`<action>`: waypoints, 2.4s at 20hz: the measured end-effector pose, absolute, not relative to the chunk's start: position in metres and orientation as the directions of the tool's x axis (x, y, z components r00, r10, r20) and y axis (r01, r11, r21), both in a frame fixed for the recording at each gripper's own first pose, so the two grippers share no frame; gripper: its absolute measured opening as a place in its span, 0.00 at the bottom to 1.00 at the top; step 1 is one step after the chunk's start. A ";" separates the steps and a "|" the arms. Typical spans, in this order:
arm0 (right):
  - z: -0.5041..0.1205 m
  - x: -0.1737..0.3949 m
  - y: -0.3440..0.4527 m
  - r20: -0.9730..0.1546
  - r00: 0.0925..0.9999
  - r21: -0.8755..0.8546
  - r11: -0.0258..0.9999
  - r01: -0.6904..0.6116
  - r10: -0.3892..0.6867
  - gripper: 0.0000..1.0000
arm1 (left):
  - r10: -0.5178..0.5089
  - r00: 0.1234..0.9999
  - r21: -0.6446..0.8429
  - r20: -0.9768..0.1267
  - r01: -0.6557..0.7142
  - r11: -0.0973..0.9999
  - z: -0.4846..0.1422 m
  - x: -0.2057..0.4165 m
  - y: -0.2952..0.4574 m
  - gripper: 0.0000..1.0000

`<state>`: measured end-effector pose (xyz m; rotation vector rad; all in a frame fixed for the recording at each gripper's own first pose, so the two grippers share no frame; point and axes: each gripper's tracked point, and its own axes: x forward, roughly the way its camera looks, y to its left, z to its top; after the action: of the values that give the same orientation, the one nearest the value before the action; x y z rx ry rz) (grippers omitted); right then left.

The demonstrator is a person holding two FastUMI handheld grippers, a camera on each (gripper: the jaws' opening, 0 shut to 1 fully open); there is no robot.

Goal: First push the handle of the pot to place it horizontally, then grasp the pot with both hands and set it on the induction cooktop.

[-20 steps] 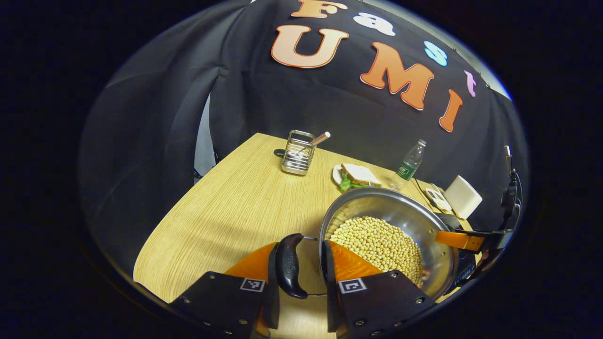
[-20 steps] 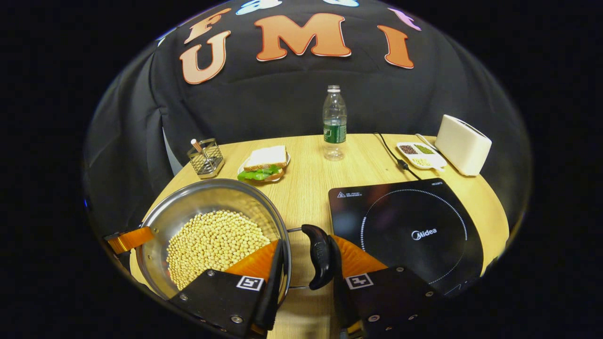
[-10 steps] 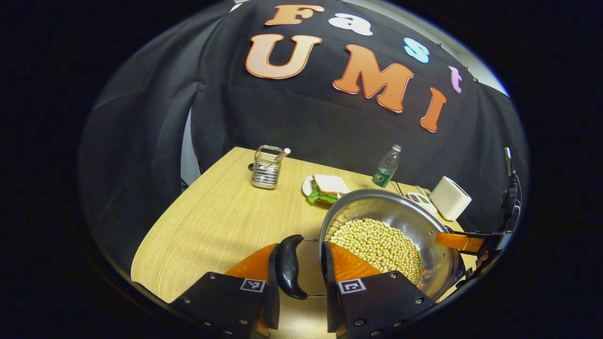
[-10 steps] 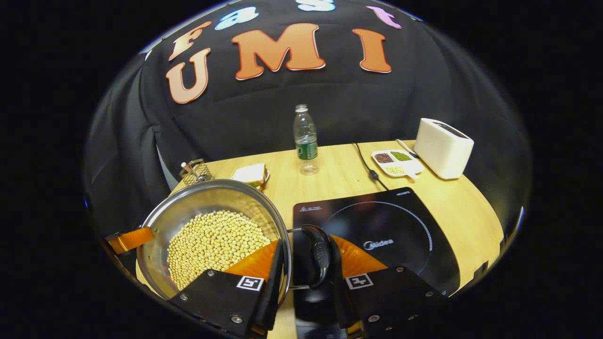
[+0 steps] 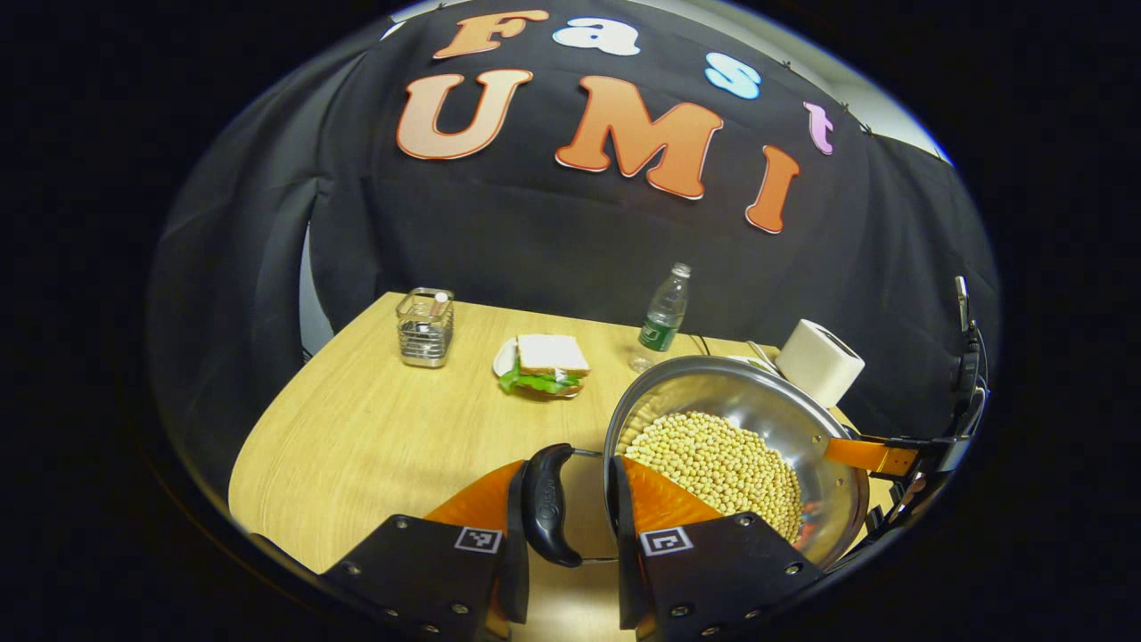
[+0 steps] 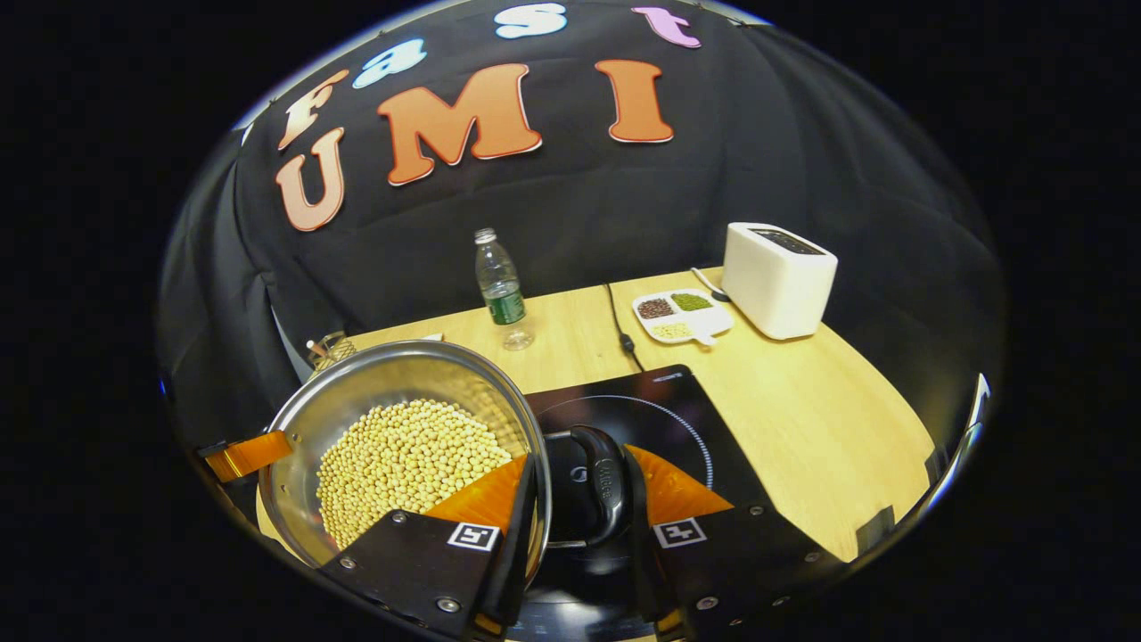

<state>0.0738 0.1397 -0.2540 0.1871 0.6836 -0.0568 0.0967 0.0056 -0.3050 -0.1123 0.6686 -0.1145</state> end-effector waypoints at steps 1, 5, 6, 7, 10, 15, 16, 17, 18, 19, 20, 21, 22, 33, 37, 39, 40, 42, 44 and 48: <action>-0.254 0.073 0.131 -0.634 0.774 0.152 0.981 0.122 0.001 0.49 | -0.148 0.775 -0.141 -0.614 0.076 0.987 -0.306 0.097 -0.004 0.41; -0.260 0.071 0.092 -0.643 0.766 0.158 0.975 0.157 -0.019 0.48 | -0.172 0.762 -0.141 -0.625 0.107 0.984 -0.311 0.099 -0.042 0.41; -0.262 0.070 0.084 -0.645 0.764 0.156 0.974 0.165 -0.026 0.49 | -0.178 0.759 -0.140 -0.626 0.115 0.983 -0.312 0.100 -0.051 0.41; -0.262 0.069 0.076 -0.648 0.761 0.153 0.973 0.172 -0.033 0.49 | -0.184 0.754 -0.142 -0.631 0.121 0.982 -0.314 0.099 -0.060 0.41; -0.266 0.068 0.052 -0.653 0.756 0.149 0.971 0.189 -0.047 0.48 | -0.199 0.743 -0.148 -0.639 0.135 0.980 -0.320 0.101 -0.084 0.41; -0.278 0.066 0.022 -0.674 0.736 0.149 0.965 0.215 -0.060 0.48 | -0.206 0.721 -0.143 -0.662 0.149 0.979 -0.337 0.099 -0.115 0.41; -0.281 0.064 0.018 -0.679 0.732 0.150 0.965 0.217 -0.059 0.49 | -0.208 0.716 -0.145 -0.666 0.148 0.978 -0.341 0.102 -0.119 0.41; -0.284 0.065 0.016 -0.682 0.729 0.153 0.964 0.219 -0.057 0.49 | -0.209 0.714 -0.149 -0.668 0.147 0.978 -0.343 0.105 -0.121 0.41; -0.285 0.065 0.015 -0.683 0.728 0.154 0.964 0.219 -0.056 0.49 | -0.210 0.713 -0.152 -0.669 0.145 0.978 -0.345 0.104 -0.122 0.41; -0.287 0.066 0.014 -0.685 0.727 0.152 0.964 0.218 -0.056 0.49 | -0.208 0.712 -0.151 -0.671 0.143 0.978 -0.347 0.105 -0.124 0.41; -0.289 0.067 0.013 -0.686 0.726 0.151 0.965 0.216 -0.055 0.49 | -0.205 0.710 -0.148 -0.673 0.143 0.979 -0.348 0.105 -0.126 0.41; -0.291 0.069 0.011 -0.689 0.723 0.153 0.964 0.216 -0.053 0.49 | -0.203 0.710 -0.143 -0.675 0.144 0.979 -0.349 0.105 -0.127 0.41; -0.294 0.069 0.011 -0.691 0.721 0.156 0.964 0.217 -0.050 0.49 | -0.200 0.709 -0.139 -0.676 0.144 0.980 -0.351 0.105 -0.128 0.41; -0.299 0.069 0.008 -0.682 0.730 0.153 0.966 0.206 -0.048 0.55 | -0.209 0.690 -0.157 -0.693 0.139 0.978 -0.367 0.104 -0.130 0.43; -0.281 0.071 0.012 -0.648 0.761 0.179 0.963 0.202 -0.039 0.68 | -0.183 0.745 -0.113 -0.642 0.144 0.983 -0.338 0.109 -0.120 0.56; -0.260 0.071 0.012 -0.611 0.790 0.151 0.973 0.176 -0.048 0.81 | -0.132 0.801 -0.032 -0.583 0.140 0.990 -0.305 0.115 -0.109 0.77; -0.244 0.070 0.013 -0.587 0.808 0.145 0.976 0.163 -0.048 0.87 | -0.118 0.825 -0.013 -0.553 0.133 0.991 -0.288 0.115 -0.107 0.77; -0.212 0.070 0.017 -0.530 0.847 0.134 0.982 0.135 -0.044 0.95 | -0.120 0.860 -0.029 -0.496 0.122 0.992 -0.253 0.116 -0.106 0.77; -0.173 0.068 0.015 -0.457 0.888 0.104 0.988 0.111 -0.052 0.95 | -0.115 0.894 -0.043 -0.433 0.106 0.993 -0.214 0.116 -0.098 0.77; -0.095 0.060 0.024 -0.314 0.949 0.087 0.995 0.058 -0.028 0.95 | -0.053 0.960 0.016 -0.275 0.059 0.998 -0.125 0.109 -0.069 0.77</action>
<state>0.0601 0.0242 -0.0950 0.0954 0.3181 -0.0437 0.1088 -0.0686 -0.1253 0.0242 0.2779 -0.0567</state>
